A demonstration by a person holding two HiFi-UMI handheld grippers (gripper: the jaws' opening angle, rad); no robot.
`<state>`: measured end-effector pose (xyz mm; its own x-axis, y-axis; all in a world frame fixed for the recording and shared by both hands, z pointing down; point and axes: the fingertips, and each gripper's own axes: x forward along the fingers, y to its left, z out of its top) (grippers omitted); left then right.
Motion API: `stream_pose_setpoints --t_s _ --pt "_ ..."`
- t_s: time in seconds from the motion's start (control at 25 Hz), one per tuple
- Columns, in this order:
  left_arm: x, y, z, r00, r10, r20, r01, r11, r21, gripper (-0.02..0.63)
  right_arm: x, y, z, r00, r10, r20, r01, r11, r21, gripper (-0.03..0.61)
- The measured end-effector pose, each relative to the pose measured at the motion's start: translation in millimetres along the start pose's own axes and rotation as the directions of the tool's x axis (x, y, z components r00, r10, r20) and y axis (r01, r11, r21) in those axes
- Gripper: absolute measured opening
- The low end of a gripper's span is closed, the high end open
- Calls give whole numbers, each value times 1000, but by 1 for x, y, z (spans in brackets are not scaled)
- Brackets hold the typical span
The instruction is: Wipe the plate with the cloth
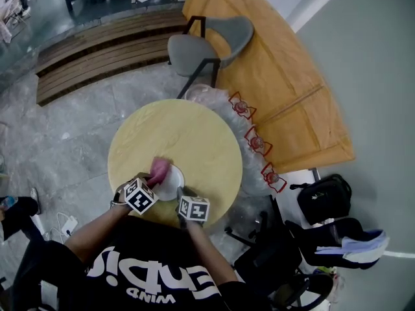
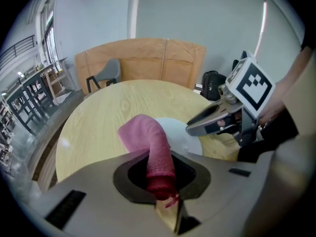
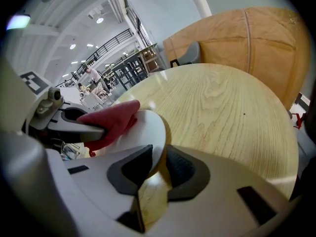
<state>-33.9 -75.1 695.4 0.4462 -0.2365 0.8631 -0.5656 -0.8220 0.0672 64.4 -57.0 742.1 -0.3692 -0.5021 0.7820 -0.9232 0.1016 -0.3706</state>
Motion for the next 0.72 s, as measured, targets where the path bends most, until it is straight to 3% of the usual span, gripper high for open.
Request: stream_pose_setpoints --t_s 0.2,0.4,0.72 --pt "3 -41 16 992 -124 16 123 992 25 52 -2 -2 -4 1000 3 -7 -3 1000 23 103" --pt "15 -75 7 973 -228 -22 229 973 40 52 0 -3 -7 1000 8 -14 -7 999 43 103" --pt "31 -79 -12 962 -269 -55 271 962 23 52 0 -3 -8 1000 -2 -31 2 1000 -3 103"
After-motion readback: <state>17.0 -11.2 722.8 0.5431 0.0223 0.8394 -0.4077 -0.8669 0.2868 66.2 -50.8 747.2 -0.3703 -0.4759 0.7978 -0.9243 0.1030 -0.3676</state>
